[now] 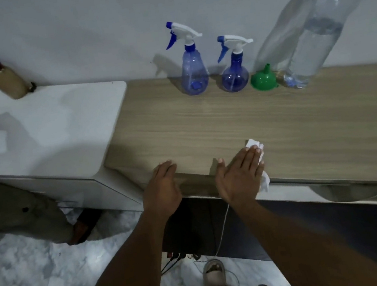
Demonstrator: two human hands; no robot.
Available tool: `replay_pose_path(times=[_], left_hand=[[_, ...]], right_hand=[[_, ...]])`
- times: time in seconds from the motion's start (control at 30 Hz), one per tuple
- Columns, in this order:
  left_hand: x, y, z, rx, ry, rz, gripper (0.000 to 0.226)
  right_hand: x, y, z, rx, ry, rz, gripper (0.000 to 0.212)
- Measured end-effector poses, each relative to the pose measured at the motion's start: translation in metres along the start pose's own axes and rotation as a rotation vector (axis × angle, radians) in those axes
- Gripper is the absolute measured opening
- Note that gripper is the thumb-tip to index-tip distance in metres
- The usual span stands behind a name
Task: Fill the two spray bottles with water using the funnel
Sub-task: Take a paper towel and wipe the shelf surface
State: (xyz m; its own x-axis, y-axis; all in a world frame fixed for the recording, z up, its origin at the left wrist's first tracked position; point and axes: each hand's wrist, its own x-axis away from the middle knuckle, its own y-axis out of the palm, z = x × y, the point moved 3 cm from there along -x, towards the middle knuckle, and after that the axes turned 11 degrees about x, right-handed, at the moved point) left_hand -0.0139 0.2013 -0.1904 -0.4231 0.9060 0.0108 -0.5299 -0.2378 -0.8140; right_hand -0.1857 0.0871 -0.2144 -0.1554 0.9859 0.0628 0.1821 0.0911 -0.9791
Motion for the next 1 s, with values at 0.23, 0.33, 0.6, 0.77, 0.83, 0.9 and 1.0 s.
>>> replay_pose_path(times=[0.23,0.33,0.6,0.77,0.83,0.9,1.0], left_hand=[[-0.009,-0.038,-0.061,-0.024,-0.057,0.04,0.058],[-0.008,-0.057,-0.09,-0.004,-0.103,0.066,0.062],[-0.008,-0.069,-0.103,-0.027,-0.076,0.1,0.051],[-0.004,-0.051,-0.072,-0.057,0.023,0.106,0.037],[-0.001,-0.04,-0.056,-0.043,0.052,0.087,0.031],[0.004,-0.029,-0.04,-0.04,0.087,0.057,0.03],[0.011,-0.014,-0.016,-0.037,0.11,0.027,0.032]], right_hand=[[0.009,0.025,-0.118,0.028,-0.24,-0.047,0.081],[0.019,0.034,-0.166,0.069,-0.473,-0.119,0.081],[0.017,0.034,-0.151,0.156,-1.217,-0.116,0.075],[0.01,0.015,-0.083,0.174,-1.276,-0.049,0.071],[0.007,0.006,-0.055,0.174,-1.235,-0.065,0.072],[0.004,-0.002,-0.027,0.167,-1.189,-0.081,0.07],[0.002,-0.012,0.019,0.162,-1.097,-0.1,0.066]])
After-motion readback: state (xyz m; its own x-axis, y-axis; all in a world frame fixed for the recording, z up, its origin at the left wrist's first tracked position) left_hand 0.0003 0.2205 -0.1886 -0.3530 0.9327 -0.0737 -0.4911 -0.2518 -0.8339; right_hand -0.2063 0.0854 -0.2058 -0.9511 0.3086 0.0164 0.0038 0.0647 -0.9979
